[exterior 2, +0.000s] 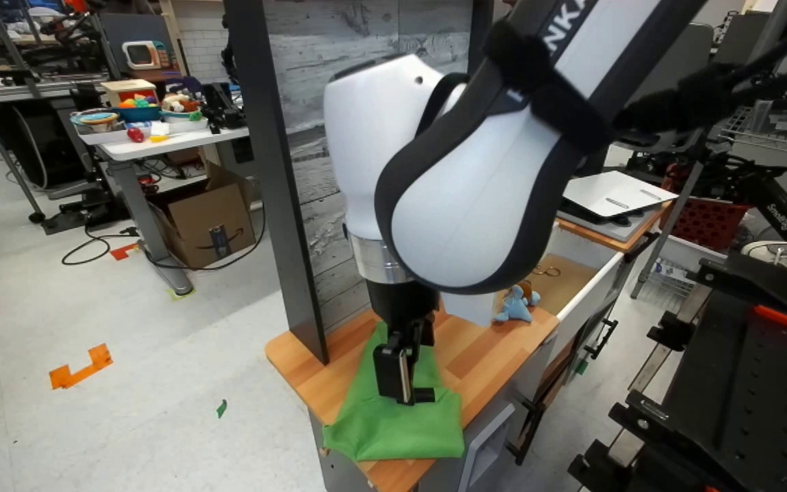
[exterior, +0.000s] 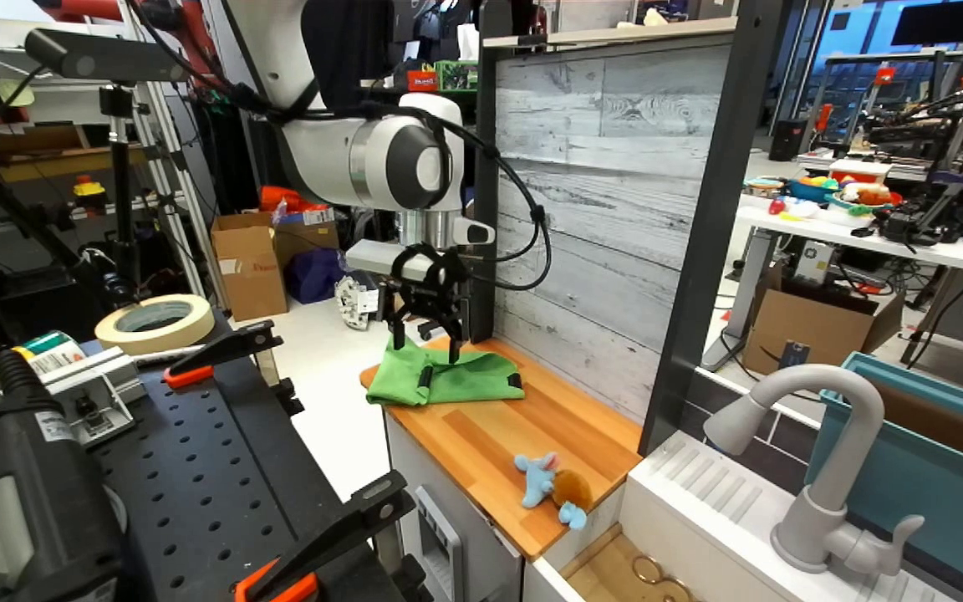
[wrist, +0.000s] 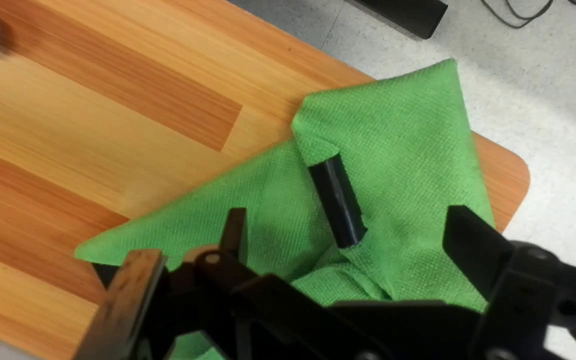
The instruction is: Slide the green cloth to the right
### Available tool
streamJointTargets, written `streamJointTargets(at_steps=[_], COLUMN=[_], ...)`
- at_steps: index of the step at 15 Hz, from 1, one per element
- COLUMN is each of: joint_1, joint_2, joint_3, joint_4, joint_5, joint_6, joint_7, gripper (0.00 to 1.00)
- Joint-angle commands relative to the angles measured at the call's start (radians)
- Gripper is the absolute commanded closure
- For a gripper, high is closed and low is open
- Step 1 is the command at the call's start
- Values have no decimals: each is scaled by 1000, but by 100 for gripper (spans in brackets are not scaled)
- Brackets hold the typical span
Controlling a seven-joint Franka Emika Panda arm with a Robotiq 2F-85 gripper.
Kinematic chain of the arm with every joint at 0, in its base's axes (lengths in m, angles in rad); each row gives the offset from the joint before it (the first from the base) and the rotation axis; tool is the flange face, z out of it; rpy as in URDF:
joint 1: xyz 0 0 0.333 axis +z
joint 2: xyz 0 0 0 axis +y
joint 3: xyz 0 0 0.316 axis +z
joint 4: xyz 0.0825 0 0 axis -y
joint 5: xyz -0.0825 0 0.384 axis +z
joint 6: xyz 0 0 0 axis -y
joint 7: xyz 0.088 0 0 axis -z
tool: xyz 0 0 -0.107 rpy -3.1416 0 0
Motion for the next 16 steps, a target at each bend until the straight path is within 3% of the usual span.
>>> streamJointTargets(at_steps=[1, 8, 16], joint_1=[29, 49, 4], joint_2=[97, 213, 288], joint_3=[-3, -12, -14], joint_4=[127, 261, 391], joint_5=[27, 32, 65], joint_6=[-40, -71, -183], joint_7=[-26, -29, -54], gripper=[0, 0, 0])
